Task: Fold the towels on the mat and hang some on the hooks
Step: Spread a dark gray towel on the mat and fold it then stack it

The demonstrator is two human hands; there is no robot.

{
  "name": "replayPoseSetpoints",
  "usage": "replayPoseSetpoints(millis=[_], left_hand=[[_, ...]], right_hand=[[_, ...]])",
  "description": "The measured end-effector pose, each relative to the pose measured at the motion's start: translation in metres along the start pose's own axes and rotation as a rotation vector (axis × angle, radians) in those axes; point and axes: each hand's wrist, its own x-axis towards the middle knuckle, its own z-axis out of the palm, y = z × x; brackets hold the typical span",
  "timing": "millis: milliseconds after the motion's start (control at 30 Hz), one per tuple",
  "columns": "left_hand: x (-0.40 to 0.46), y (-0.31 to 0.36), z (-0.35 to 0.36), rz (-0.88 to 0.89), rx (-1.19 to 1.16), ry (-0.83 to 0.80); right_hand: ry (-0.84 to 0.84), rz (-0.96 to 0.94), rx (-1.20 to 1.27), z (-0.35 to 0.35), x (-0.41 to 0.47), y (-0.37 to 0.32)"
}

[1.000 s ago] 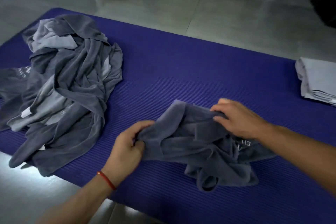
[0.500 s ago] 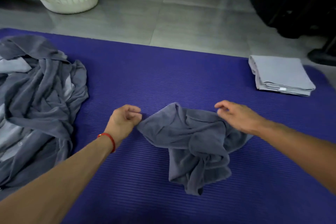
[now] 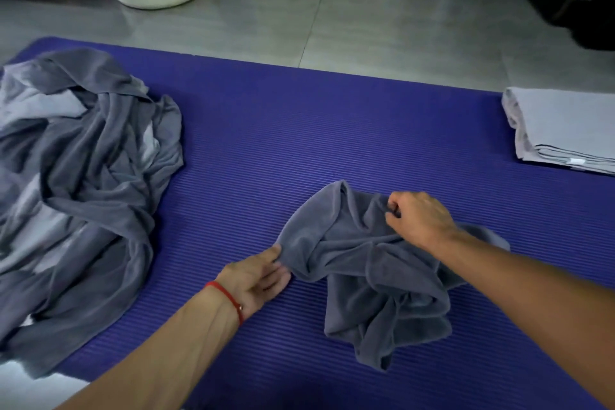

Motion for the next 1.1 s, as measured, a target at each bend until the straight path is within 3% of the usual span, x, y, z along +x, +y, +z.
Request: replayPoseSetpoints(millis=[100,167,267,433,633,833,967,1100], left_hand=[[-0.003,-0.002,0.005,-0.045,0.016,-0.04],[-0.005,0.002,0.006,0.035,0.079,-0.054],[-0.015,0.025,0.01,0.359,0.178,-0.05],[-0.052,0.097,0.049,0.831,0.342,-0.234],[-0.114,0.189,0.116,1.146,0.342,-0.396],[-0.194,0.264,0.169,1.192,0.313,-0.473],[-0.26,0.304,0.195,1.357,0.329,-0.419],[-0.313,0.357,0.199,1.691,0.381,-0.181]], right_hand=[[0.089,0.114,0.112,-0.014,0.004,0.009],[0.158,0.194,0.232,-0.033,0.004,0.021],[0.282,0.291,0.34,-0.068,-0.003,0.05],[0.606,0.407,0.509,-0.149,-0.036,0.083],[0.872,0.296,0.817,-0.261,-0.09,0.086],[0.959,0.219,0.905,-0.353,-0.127,0.065],[1.071,0.252,0.91,-0.427,-0.132,0.039],[1.104,0.296,0.869,-0.5,-0.139,0.019]])
